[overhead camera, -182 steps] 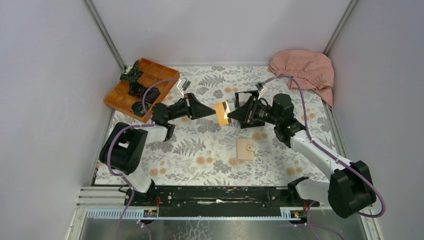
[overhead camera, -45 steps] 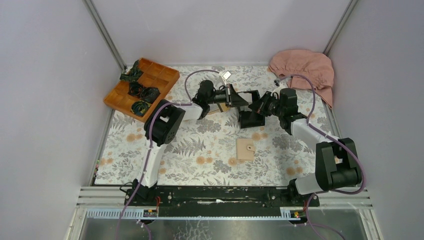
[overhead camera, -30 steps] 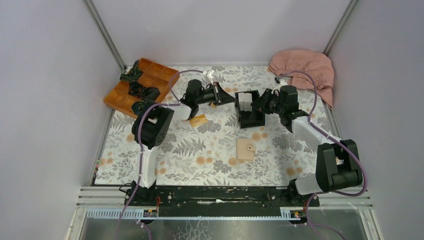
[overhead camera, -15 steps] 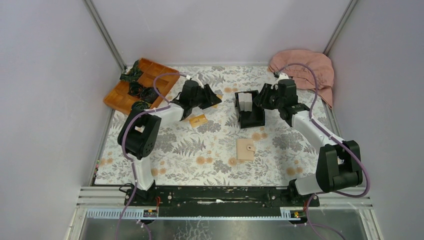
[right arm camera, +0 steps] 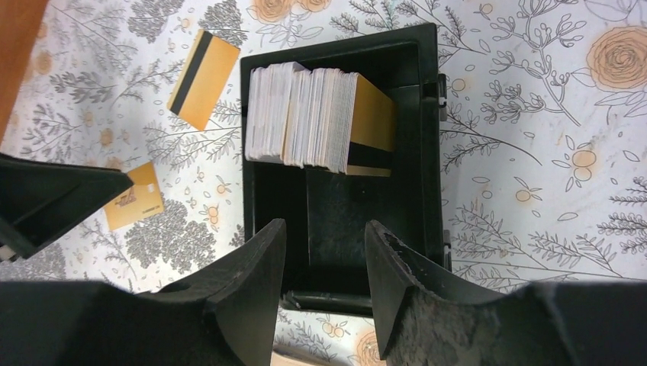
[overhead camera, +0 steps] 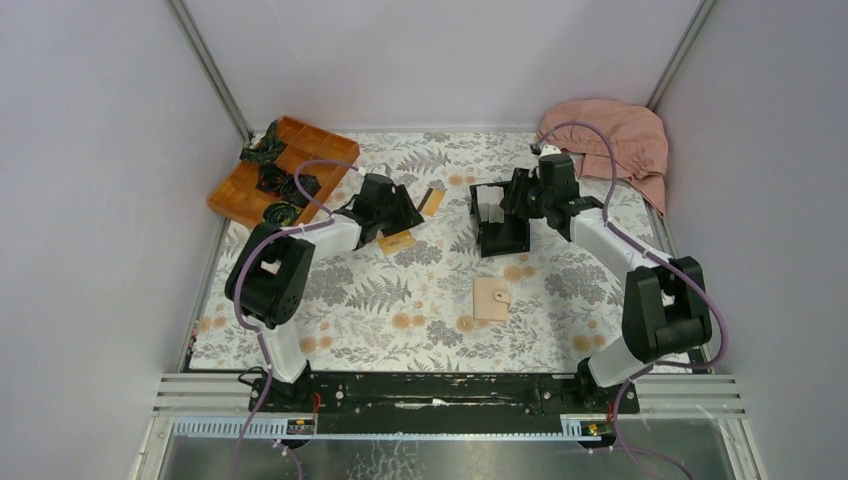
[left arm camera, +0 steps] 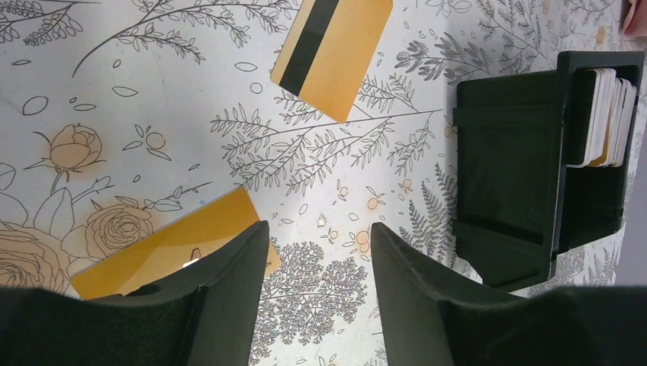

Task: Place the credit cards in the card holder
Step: Pick up the credit card from the storage box.

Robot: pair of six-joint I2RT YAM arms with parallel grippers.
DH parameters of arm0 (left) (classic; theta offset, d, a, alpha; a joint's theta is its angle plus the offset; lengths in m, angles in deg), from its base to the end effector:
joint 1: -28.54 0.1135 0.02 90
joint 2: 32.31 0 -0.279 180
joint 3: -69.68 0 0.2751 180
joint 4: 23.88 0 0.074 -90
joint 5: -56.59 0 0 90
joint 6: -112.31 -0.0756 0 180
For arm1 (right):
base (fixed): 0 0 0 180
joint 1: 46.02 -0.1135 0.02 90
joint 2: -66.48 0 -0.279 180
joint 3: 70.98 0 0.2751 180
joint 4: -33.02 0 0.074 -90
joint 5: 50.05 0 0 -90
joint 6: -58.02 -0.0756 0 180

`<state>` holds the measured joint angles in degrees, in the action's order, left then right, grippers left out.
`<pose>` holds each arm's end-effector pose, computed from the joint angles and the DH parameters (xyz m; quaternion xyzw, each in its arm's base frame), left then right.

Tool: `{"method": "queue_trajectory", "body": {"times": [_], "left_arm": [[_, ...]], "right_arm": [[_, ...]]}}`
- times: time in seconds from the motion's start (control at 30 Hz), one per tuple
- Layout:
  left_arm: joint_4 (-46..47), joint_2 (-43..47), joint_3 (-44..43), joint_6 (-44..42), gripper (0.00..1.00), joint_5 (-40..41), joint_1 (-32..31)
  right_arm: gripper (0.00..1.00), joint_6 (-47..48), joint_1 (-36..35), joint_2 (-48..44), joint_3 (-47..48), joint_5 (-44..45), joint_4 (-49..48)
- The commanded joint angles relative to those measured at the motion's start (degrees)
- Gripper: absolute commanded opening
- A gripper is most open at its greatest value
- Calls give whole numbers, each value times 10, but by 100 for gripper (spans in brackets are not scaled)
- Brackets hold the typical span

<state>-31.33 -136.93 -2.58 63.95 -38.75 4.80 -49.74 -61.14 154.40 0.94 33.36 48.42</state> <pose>0.3976 -0.1826 0.1407 -0.1212 0.8967 -0.2643 0.3338 0.3854 0.1131 0.2388 -0.0081 0.8710 0.1863 0.4544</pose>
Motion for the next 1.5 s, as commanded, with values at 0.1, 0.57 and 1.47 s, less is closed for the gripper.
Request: {"method": "queue_trajectory", "body": {"times": [0.1, 0.57, 1.47], "left_arm": [[-6, 18, -36, -18, 59, -7, -8], [-52, -75, -180, -52, 59, 1, -57], [-88, -172, -280, -44, 55, 5, -89]], "right_arm": [[50, -8, 10, 59, 59, -15, -19], [51, -47, 48, 128, 89, -93, -69], [46, -105, 69, 184, 83, -208, -132]]}}
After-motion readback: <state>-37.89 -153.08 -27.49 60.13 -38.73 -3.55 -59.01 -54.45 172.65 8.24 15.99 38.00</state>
